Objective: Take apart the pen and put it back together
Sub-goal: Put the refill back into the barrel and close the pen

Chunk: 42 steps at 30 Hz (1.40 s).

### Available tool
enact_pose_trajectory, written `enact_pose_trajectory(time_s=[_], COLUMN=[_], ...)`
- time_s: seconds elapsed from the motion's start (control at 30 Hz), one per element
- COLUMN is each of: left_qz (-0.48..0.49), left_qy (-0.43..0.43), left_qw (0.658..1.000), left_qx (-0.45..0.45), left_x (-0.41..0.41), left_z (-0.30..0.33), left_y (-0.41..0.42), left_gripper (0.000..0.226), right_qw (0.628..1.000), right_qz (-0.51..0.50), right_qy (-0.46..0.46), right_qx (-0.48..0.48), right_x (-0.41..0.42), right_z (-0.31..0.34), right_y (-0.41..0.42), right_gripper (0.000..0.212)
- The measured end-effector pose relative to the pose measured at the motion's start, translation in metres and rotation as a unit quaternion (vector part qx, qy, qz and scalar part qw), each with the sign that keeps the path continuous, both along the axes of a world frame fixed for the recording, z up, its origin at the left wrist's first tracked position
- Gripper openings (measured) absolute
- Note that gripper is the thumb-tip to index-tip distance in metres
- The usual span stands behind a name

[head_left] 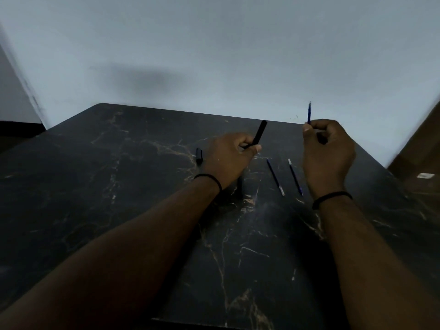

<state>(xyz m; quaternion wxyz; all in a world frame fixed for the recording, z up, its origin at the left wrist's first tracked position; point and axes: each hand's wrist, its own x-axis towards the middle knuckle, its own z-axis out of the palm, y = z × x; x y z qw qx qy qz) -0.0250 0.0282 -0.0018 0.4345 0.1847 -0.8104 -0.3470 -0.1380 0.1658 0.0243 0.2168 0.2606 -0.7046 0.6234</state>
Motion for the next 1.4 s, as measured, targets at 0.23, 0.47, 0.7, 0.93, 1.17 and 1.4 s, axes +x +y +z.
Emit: enact_pose_trajectory(time_s=[0.23,0.47,0.7,0.93,1.17,1.4], left_qz=[0.005,0.004,0.004,0.009,0.007,0.01], left_qy=[-0.002,-0.002,-0.011,-0.002,-0.01,-0.002], left_qw=[1.0,1.0,1.0,1.0,1.0,1.0], left_qx=[0.005,0.009,0.005,-0.002,0.003,-0.001], left_x=[0.003,0.003,0.004,0.005,0.006,0.005], left_z=[0.0,0.0,-0.001,0.0,0.0,-0.001], left_y=[-0.002,-0.004,-0.003,-0.002,-0.003,-0.003], left_gripper=[0.013,0.016,0.015,0.014,0.011,0.013], right_qw=[0.992,0.991,0.991,0.905,0.883,0.876], right_qz=[0.109,0.09,-0.028,-0.084,-0.08,-0.056], right_qy=[-0.068,-0.095,-0.018,-0.02,-0.043,-0.05], right_qx=[-0.01,-0.038,0.128,0.417,0.461,0.476], right_x=[0.01,0.007,-0.005,-0.015,-0.017,-0.019], right_z=[0.002,0.003,-0.006,-0.007,-0.016,-0.018], right_y=[-0.007,-0.007,0.0,0.012,0.016,0.014], right_gripper=[0.015,0.003,0.019,0.021,0.036,0.042])
